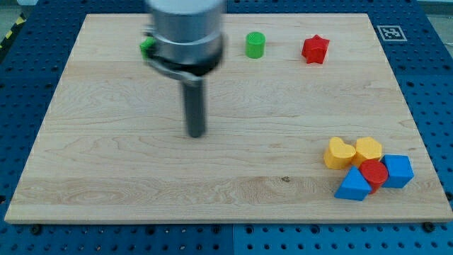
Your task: Slide the green star towards the group of blocks
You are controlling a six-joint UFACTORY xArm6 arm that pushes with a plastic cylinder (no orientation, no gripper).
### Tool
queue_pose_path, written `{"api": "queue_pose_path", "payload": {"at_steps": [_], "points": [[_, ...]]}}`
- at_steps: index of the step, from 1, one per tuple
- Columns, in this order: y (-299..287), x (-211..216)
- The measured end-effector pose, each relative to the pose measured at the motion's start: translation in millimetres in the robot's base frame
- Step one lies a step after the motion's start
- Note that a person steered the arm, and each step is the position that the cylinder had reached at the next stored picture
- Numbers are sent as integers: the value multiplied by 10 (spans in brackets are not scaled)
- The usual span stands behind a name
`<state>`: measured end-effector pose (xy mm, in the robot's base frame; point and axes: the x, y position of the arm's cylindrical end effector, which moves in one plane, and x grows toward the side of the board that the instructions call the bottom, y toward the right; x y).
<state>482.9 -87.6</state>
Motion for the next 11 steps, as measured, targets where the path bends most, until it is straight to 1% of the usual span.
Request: {"api": "queue_pose_path", "payload": {"at_steps": [1,2,3,4,5,6,7,8,10,11], "points": [[-857,-313],[-1302,-908],[-1536,-1496],[-1434,-1886],[-968,-2222],[-913,-2138],[-913,-1880],[-704,-1755],[103,-1752],[392,-1600]]}}
